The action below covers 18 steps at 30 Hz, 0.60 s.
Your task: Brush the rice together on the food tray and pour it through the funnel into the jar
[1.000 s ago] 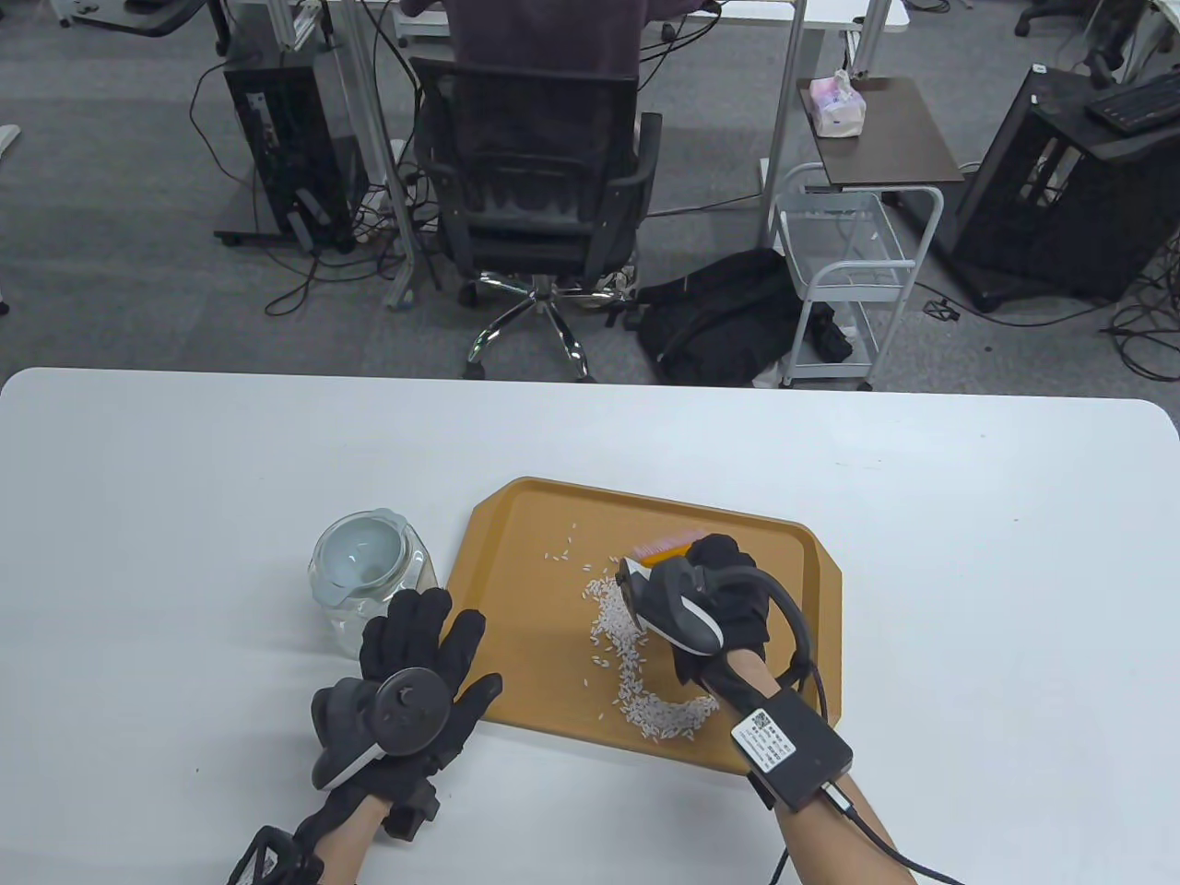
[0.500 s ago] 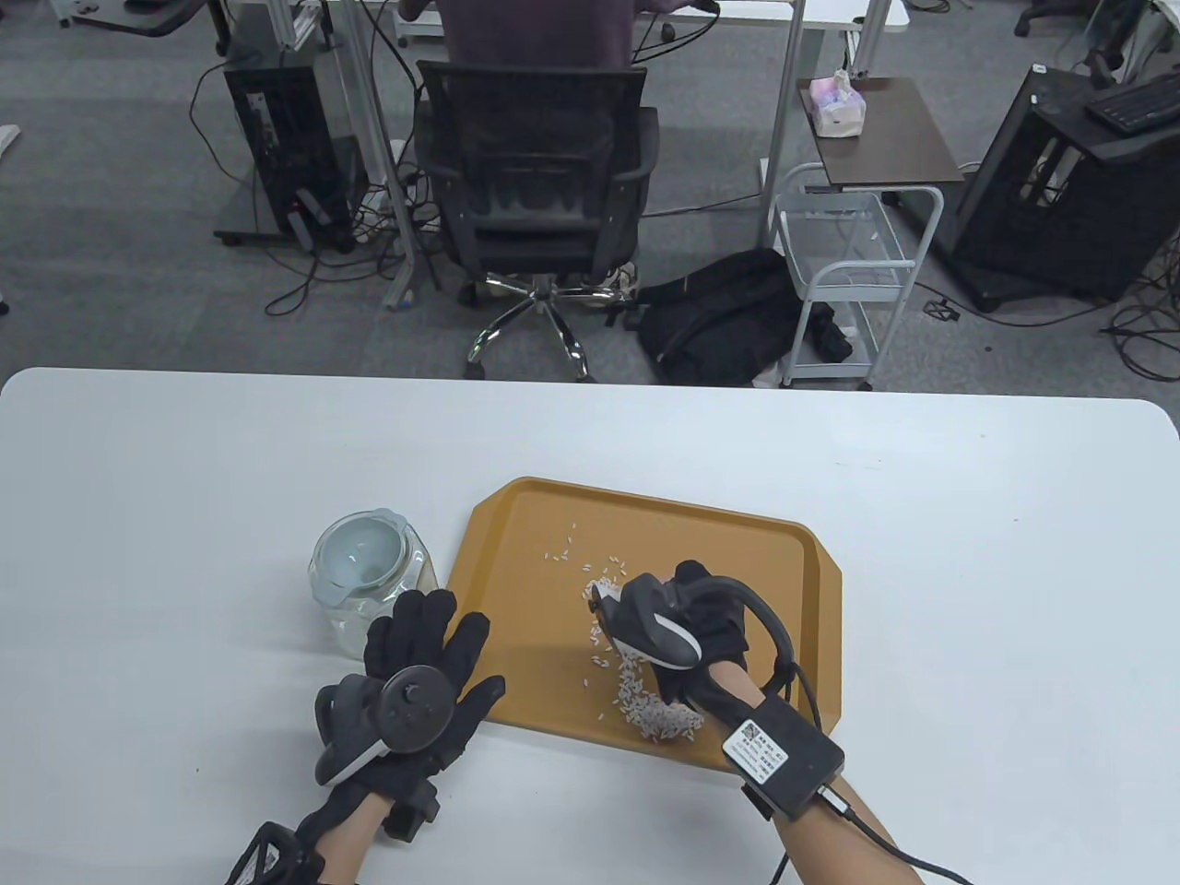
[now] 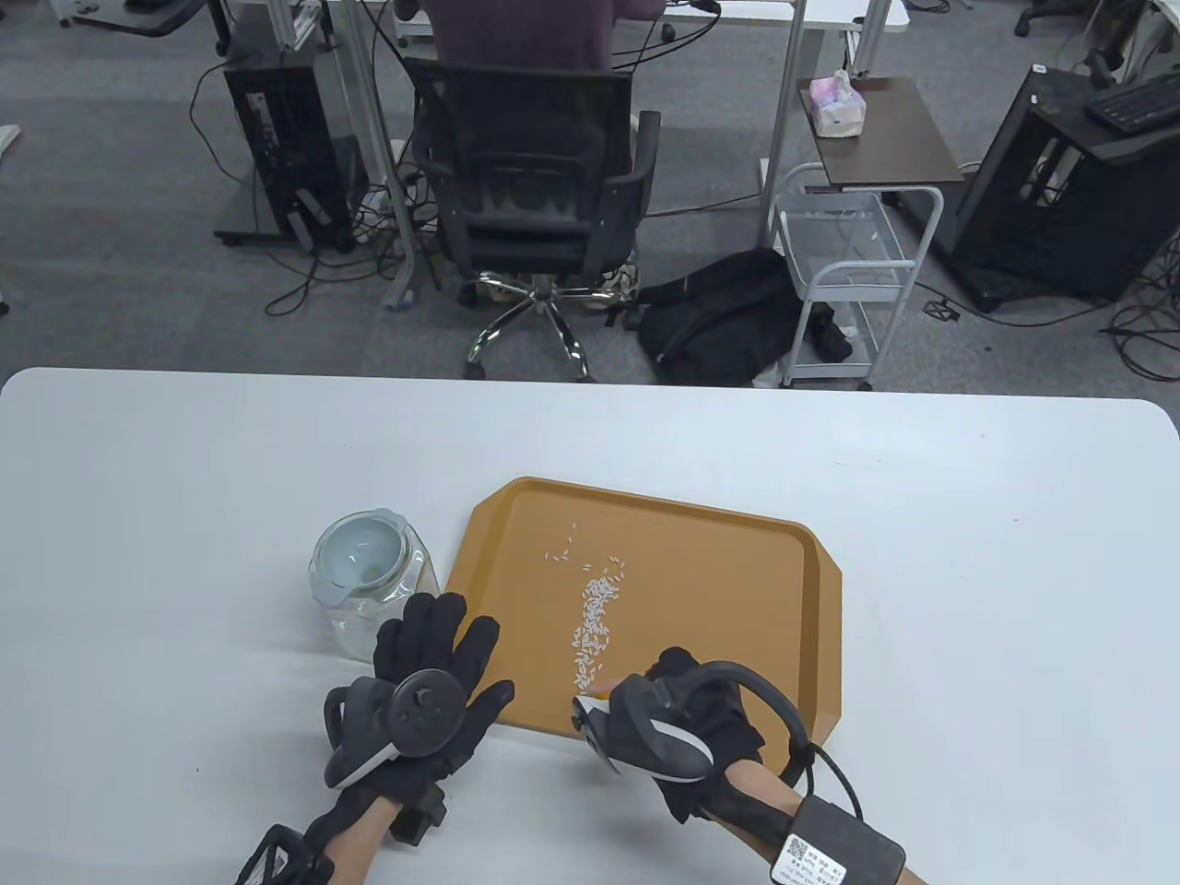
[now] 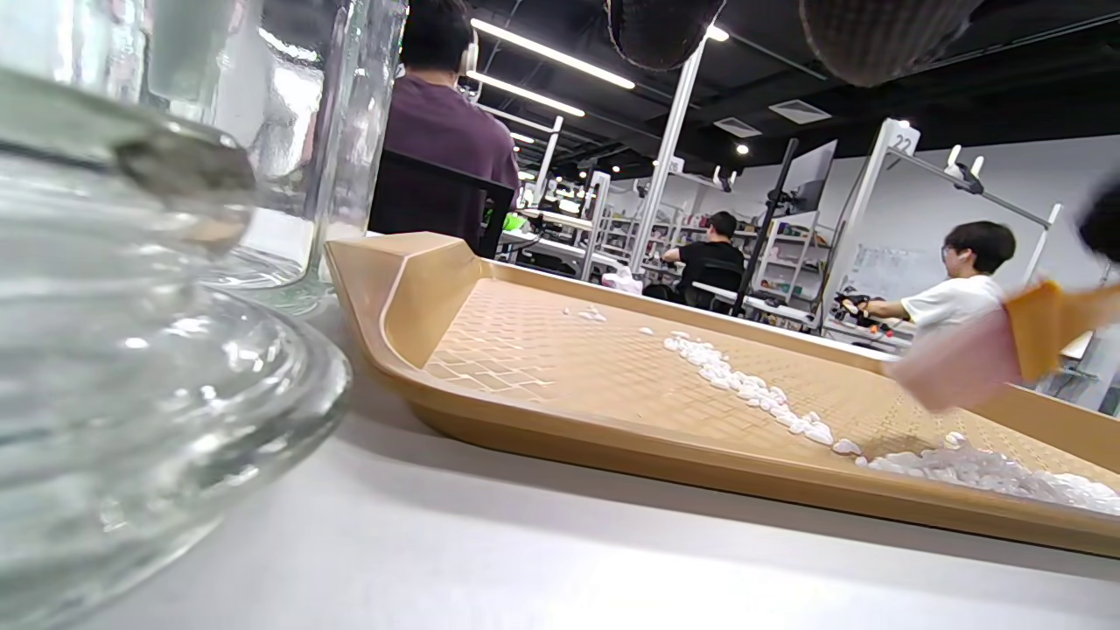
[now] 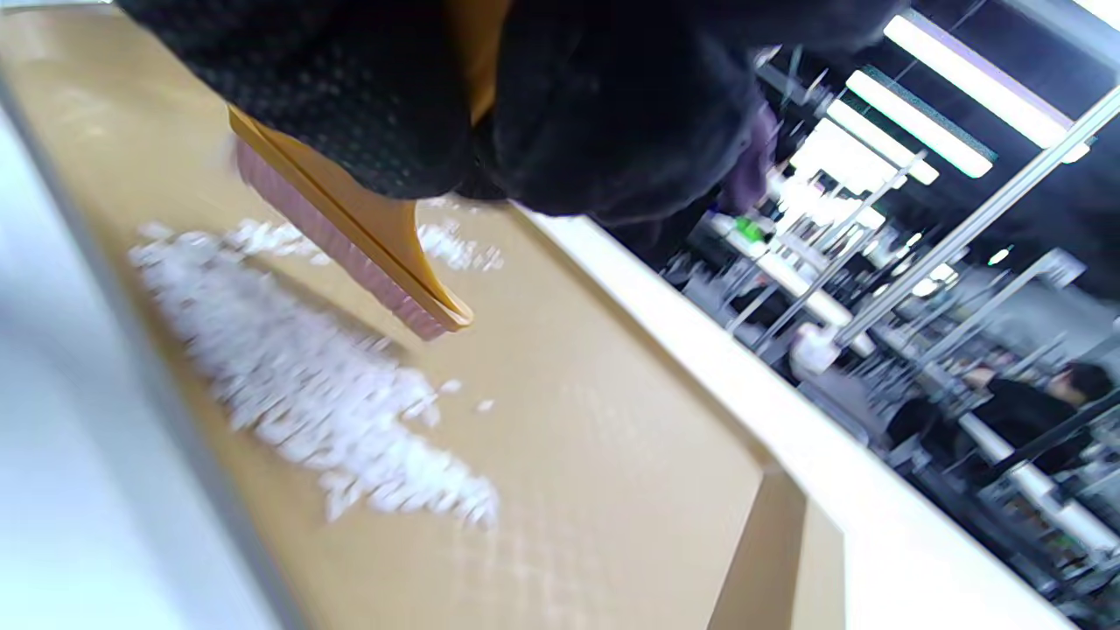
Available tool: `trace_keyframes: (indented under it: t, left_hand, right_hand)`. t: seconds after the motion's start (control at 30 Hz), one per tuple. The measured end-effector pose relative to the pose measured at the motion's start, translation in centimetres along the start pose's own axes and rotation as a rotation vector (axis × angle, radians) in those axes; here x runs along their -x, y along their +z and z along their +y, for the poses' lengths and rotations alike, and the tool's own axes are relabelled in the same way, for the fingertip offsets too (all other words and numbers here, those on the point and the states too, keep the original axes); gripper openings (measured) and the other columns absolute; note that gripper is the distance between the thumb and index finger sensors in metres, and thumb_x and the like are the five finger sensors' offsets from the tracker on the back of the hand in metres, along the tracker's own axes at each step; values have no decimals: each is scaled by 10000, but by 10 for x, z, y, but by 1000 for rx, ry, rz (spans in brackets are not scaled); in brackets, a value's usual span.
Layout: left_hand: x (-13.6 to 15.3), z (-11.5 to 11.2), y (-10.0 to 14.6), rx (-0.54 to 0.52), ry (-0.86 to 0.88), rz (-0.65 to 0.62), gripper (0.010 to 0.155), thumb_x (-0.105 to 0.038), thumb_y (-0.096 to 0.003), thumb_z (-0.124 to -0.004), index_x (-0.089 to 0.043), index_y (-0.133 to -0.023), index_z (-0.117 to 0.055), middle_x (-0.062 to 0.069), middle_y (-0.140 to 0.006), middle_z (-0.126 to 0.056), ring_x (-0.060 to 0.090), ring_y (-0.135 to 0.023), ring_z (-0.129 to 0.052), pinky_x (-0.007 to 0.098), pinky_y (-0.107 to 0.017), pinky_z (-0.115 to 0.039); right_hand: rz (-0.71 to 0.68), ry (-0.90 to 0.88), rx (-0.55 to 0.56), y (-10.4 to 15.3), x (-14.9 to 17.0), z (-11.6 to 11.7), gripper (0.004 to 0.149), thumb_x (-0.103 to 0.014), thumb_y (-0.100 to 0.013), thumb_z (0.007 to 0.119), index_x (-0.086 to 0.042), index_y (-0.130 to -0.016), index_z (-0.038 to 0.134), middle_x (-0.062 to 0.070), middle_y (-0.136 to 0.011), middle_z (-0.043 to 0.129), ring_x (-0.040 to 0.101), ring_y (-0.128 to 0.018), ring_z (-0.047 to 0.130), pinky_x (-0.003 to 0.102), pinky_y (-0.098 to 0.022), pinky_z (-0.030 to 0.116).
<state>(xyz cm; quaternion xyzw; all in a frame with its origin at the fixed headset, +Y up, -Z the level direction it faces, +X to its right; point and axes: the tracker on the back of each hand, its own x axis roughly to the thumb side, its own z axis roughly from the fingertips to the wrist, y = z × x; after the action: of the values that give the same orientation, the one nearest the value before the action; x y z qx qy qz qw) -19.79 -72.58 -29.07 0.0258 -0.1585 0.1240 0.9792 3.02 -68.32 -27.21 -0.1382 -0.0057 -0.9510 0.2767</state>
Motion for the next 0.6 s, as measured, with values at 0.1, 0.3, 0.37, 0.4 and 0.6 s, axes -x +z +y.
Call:
trace_keyframes:
  t: [0.1, 0.3, 0.37, 0.4, 0.6]
  left_hand:
    - [-1, -1, 0, 5, 0, 1, 709, -593, -492, -663, -273, -1099, -487, 86, -1208, -217, 359, -1091, -110, 632, -750, -146]
    - [1, -1, -1, 2, 19, -3, 708, -591, -493, -662, -270, -1098, -484, 85, -1210, -228, 359, -1095, -120, 632, -753, -152]
    - [2, -1, 0, 2, 20, -3, 705, -591, -493, -662, -273, -1097, -485, 83, -1210, -228, 357, -1097, -121, 633, -754, -152]
    - [2, -1, 0, 3, 20, -3, 707, -591, -492, -663, -272, -1098, -486, 83, -1210, -226, 357, -1096, -119, 632, -754, -152]
    - [4, 0, 0, 5, 16, 2, 707, -592, -491, -663, -273, -1097, -486, 82, -1210, -224, 357, -1096, -118, 632, -754, -153]
  right_hand:
    - [53, -10, 60, -10, 7, -3, 526, -310, -528, 767, -162, -995, 576, 116, -884, 743, 184, -335, 956, 225, -94, 834]
    - [130, -40, 176, -55, 23, 2, 491, -262, -453, 896, -213, -933, 801, 136, -908, 795, 231, -392, 1000, 234, -126, 859]
    - [167, -67, 176, -74, 27, 8, 487, -240, -451, 901, -186, -928, 825, 145, -892, 817, 254, -436, 993, 258, -170, 872]
    - [180, -73, 168, -80, 27, 11, 489, -236, -452, 895, -179, -932, 823, 149, -895, 814, 259, -456, 985, 268, -190, 875]
    - [288, -45, 70, -120, 21, 39, 508, -232, -492, 806, -175, -992, 740, 181, -995, 647, 284, -538, 920, 329, -243, 844]
